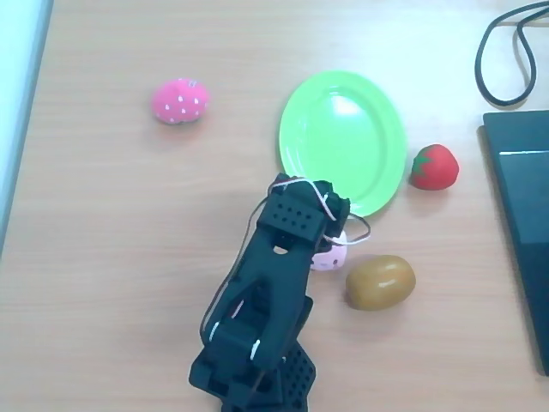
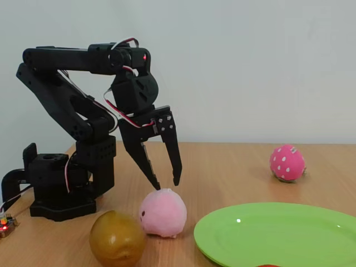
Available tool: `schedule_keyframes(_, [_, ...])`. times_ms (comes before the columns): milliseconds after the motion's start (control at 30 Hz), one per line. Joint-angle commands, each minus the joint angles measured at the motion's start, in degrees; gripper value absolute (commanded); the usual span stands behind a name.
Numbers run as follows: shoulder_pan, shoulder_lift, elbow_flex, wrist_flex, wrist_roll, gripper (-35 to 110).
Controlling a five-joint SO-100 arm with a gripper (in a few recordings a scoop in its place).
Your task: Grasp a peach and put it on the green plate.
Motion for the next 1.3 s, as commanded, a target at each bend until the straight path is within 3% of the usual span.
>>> schedule_keyframes(0, [0.5, 0.9, -2.4, 0.3, -4.0, 16])
schedule_keyframes(700, [6.9, -0.8, -5.6, 4.6, -32.4, 30])
schedule_keyframes(1267, [10.5, -3.9, -1.7, -2.5, -47.7, 39])
